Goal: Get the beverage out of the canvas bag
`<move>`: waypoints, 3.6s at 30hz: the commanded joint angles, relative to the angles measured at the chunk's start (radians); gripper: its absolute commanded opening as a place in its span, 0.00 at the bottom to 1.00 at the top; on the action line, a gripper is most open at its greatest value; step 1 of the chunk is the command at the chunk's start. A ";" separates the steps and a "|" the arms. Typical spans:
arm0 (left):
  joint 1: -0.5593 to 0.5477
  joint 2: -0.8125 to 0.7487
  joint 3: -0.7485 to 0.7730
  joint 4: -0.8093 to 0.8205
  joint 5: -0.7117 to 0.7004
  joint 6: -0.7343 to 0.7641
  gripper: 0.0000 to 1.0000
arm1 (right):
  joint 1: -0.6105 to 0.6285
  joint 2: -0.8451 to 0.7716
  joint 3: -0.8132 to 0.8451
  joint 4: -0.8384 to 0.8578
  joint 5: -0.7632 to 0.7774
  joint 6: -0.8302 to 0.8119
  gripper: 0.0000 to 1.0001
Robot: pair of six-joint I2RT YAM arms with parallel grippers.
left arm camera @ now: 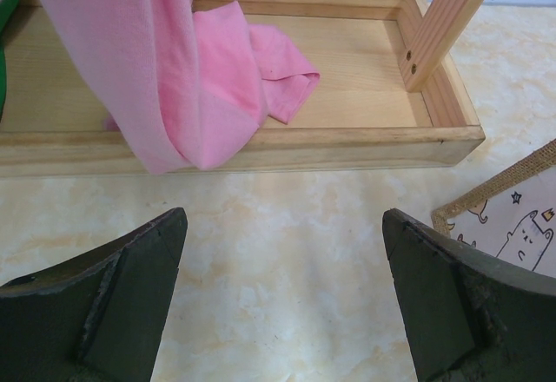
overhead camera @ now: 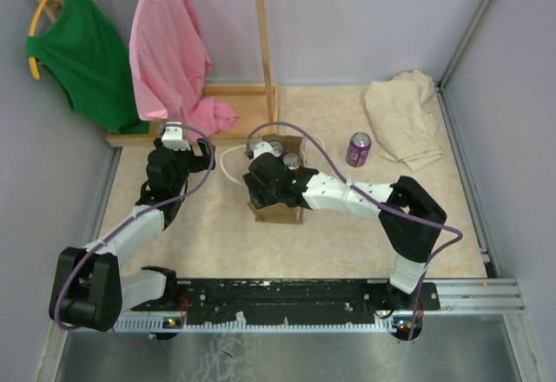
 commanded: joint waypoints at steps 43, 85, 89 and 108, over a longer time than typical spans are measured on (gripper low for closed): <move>-0.007 0.009 0.009 0.040 0.029 -0.026 1.00 | -0.242 -0.379 0.470 -0.192 0.352 -0.327 0.00; -0.008 0.010 0.010 0.033 0.023 -0.011 1.00 | -0.653 -0.416 -0.316 0.089 0.109 0.022 0.00; -0.008 0.013 0.012 0.033 0.024 -0.011 1.00 | -0.653 -0.390 -0.316 0.081 0.104 0.035 0.03; -0.008 0.025 0.020 0.032 0.034 -0.012 1.00 | -0.653 -0.389 -0.329 -0.014 0.114 0.101 0.92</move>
